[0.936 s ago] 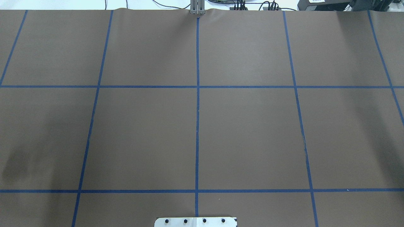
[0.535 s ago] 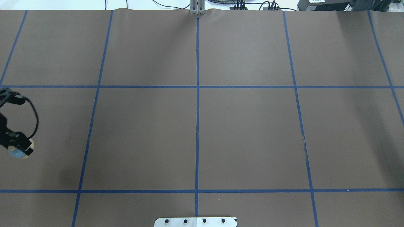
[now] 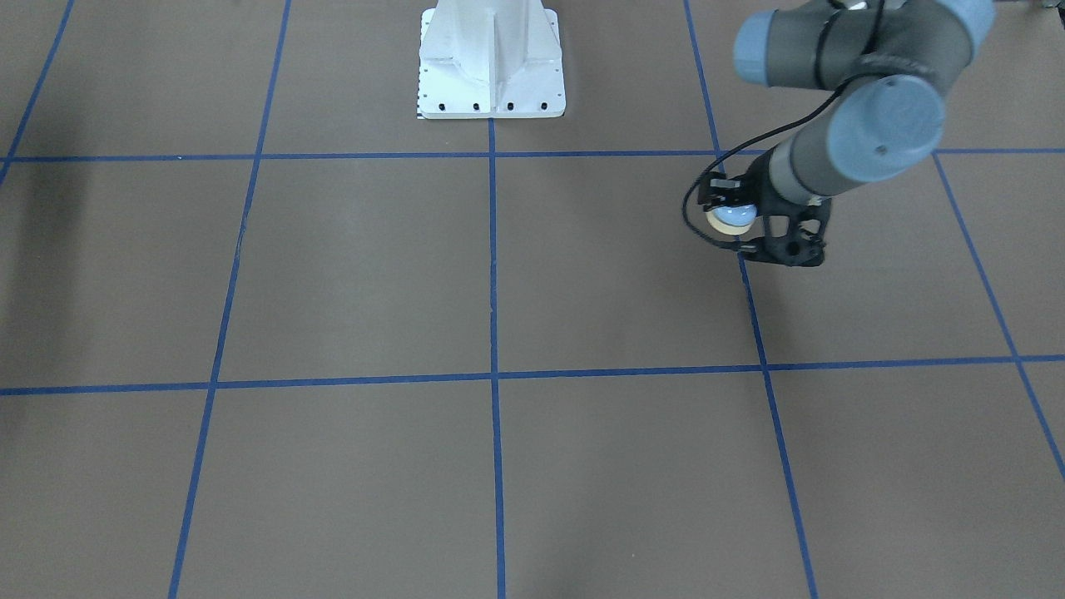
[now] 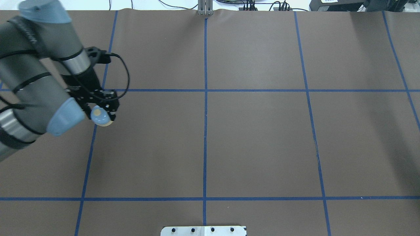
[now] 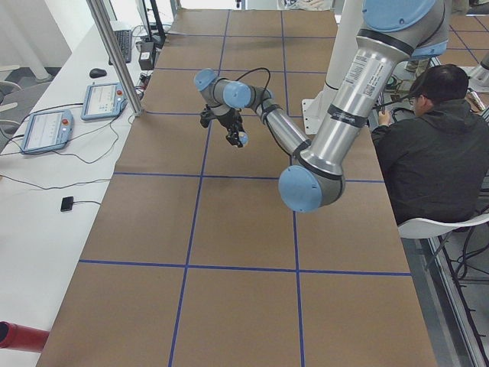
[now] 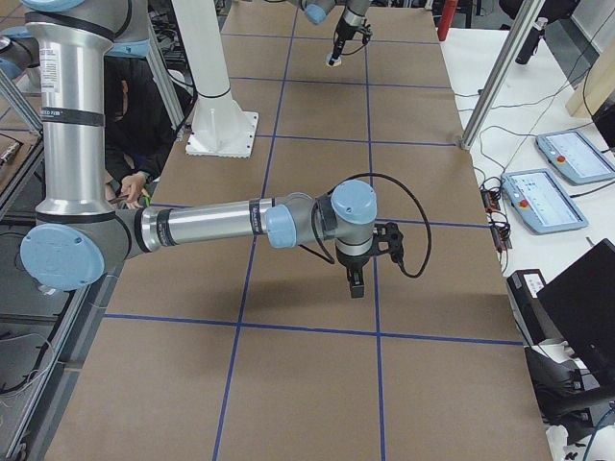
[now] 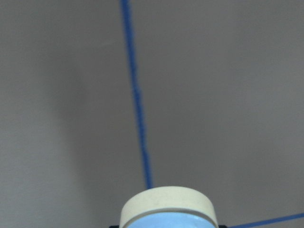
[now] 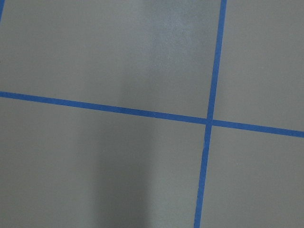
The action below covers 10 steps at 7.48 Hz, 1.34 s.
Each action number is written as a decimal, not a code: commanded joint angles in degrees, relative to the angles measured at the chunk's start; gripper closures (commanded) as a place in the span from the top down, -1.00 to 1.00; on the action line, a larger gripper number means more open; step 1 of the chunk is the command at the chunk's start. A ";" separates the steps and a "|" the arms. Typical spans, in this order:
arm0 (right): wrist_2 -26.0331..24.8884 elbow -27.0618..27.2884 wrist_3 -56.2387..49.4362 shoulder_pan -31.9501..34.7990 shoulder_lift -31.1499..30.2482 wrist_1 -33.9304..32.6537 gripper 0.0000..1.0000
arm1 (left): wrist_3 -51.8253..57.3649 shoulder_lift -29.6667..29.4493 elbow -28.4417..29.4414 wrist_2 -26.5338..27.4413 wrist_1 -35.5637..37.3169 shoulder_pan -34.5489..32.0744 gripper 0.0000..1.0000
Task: Place and press bell with both arms
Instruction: 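Carry the bell with the left gripper to the table's center grid crossing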
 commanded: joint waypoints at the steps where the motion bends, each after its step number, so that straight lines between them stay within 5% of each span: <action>1: 0.03 0.00 0.01 0.01 0.17 -0.04 1.00 | -9.02 -18.71 18.74 0.37 0.15 4.81 -0.76; 5: 0.03 0.00 0.01 0.01 0.17 0.05 1.00 | -21.00 -32.20 46.27 0.37 -22.14 8.34 -0.76; 8: 0.03 0.00 -0.07 0.01 0.17 0.05 1.00 | -22.32 -32.41 49.84 0.46 -25.58 11.24 -0.72; 10: 0.03 0.00 -0.07 0.01 0.17 0.05 1.00 | -22.24 -32.41 51.52 0.46 -28.49 11.95 -0.47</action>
